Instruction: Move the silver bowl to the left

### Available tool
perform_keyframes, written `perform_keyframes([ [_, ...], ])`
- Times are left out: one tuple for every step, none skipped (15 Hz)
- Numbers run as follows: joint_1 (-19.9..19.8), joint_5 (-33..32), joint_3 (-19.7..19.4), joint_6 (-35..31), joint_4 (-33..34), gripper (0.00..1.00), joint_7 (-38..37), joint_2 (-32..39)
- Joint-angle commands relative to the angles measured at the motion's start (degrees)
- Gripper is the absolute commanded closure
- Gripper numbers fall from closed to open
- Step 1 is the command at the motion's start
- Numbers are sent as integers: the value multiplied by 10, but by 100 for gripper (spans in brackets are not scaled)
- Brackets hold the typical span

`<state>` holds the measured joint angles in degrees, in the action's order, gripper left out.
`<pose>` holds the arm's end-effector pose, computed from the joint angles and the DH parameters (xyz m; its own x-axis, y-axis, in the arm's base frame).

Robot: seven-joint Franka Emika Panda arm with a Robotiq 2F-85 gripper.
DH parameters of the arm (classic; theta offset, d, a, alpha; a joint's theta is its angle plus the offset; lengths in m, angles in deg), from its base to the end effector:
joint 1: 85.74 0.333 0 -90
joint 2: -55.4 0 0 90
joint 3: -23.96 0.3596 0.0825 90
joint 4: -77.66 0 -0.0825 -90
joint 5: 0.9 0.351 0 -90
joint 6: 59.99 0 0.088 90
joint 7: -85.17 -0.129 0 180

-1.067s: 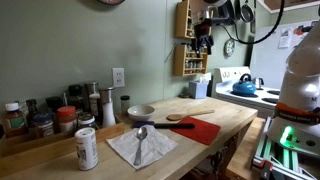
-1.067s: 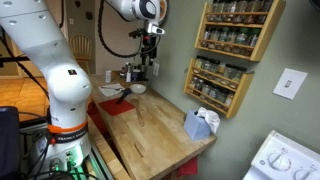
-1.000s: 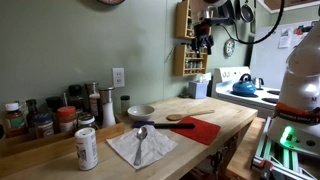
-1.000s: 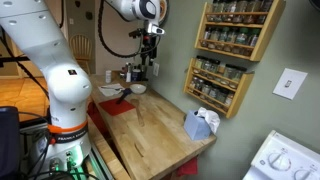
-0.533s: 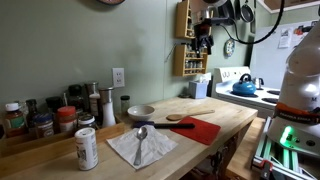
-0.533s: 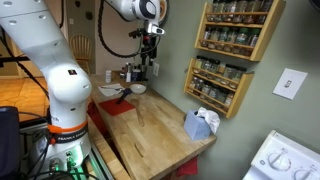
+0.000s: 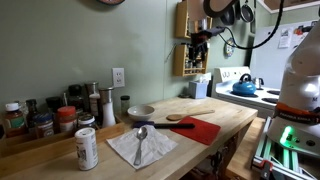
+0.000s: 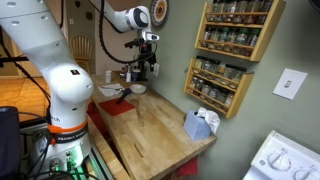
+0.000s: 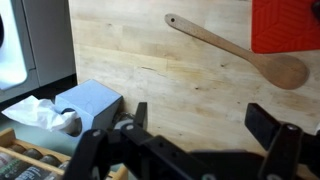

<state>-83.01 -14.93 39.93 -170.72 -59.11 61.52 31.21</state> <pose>0.3548 0.1083 0.5029 0.9974 -0.0071 0.0723 -0.0306 -0.9438 0.3291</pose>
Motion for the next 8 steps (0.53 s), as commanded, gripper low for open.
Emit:
perform_keyframes([
  [-1, -75, 18, -72, -78, 0, -49, -3],
  [-6, -106, 25, -87, -94, 0, -67, 2],
  [-11, -139, 30, -102, -107, 0, -83, 9],
  [-15, -168, 33, -115, -118, 0, -99, 20],
  [-20, -201, 37, -127, -127, 0, -121, 30],
  [-24, -237, 41, -138, -134, 0, -143, 39],
  [-29, -285, 44, -151, -138, 0, -172, 51],
  [-31, -332, 44, -156, -139, 0, -199, 66],
])
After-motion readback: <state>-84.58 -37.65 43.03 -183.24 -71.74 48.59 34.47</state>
